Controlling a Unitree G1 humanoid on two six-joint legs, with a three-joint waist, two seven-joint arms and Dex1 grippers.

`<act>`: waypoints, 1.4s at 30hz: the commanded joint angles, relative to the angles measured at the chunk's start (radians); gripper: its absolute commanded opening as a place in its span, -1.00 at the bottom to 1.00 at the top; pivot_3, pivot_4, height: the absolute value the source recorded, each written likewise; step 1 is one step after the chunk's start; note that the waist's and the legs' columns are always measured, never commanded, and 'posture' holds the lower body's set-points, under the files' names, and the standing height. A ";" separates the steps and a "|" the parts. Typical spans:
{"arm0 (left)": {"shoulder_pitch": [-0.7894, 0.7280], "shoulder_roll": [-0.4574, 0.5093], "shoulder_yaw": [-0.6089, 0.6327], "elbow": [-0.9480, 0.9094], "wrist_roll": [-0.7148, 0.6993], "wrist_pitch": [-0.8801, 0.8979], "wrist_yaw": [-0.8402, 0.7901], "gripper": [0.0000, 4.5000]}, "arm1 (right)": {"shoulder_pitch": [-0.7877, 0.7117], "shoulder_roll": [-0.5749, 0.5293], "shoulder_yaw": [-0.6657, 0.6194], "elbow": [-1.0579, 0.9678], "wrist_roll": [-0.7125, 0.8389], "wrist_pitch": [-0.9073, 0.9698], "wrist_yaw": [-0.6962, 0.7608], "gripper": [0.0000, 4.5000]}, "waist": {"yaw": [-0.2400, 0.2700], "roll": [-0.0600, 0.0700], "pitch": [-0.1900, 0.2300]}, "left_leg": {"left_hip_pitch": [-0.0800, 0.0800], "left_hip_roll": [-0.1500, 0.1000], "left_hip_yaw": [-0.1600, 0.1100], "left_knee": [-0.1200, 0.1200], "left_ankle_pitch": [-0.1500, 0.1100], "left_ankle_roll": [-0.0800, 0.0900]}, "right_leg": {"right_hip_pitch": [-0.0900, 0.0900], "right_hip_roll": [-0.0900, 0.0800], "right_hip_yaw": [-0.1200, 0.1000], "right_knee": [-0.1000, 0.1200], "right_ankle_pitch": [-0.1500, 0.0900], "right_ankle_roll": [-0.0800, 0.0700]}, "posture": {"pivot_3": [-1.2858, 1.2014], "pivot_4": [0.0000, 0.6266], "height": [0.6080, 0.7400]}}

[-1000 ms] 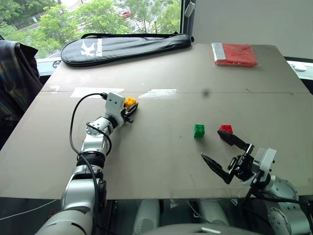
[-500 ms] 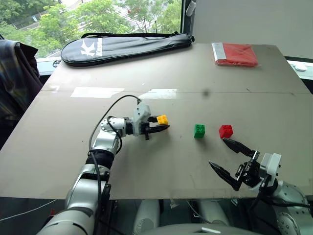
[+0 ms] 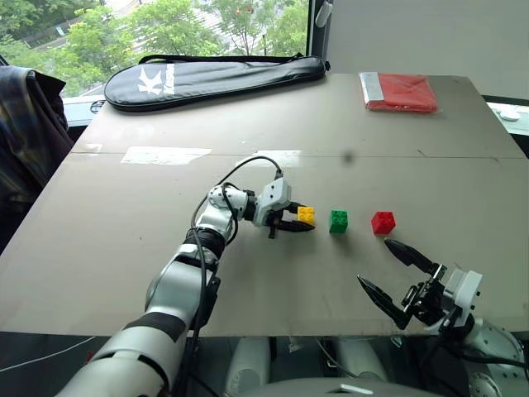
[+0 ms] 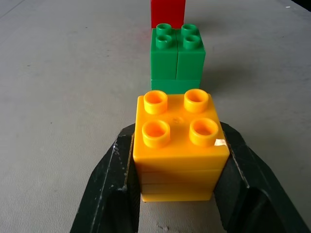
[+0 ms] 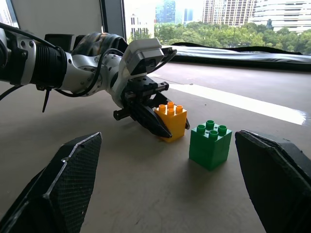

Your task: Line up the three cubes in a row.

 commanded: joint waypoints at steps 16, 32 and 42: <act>0.004 -0.024 0.009 0.025 0.040 -0.001 -0.015 0.18 | -0.046 -0.024 -0.008 -0.075 0.005 0.032 -0.044 1.00 | -0.001 0.000 0.000 | 0.000 0.000 -0.001 0.000 0.000 0.000 | 0.000 0.000 0.000 0.000 0.000 0.000 | 0.03 -0.52 0.52; 0.007 0.040 0.039 0.039 0.050 -0.021 0.049 0.99 | -0.056 -0.029 0.003 -0.107 0.005 0.074 -0.054 1.00 | -0.010 0.000 0.000 | 0.001 0.001 -0.001 0.000 0.000 0.000 | 0.000 0.001 0.000 0.002 0.000 0.000 | 0.03 -0.52 0.52; 0.023 0.075 0.055 0.029 0.042 -0.014 0.031 0.99 | -0.085 -0.028 0.011 -0.093 0.006 0.082 -0.042 1.00 | -0.026 0.000 0.000 | 0.001 0.001 -0.001 0.000 0.000 0.000 | 0.000 0.001 0.000 0.002 0.000 0.000 | 0.03 -0.52 0.52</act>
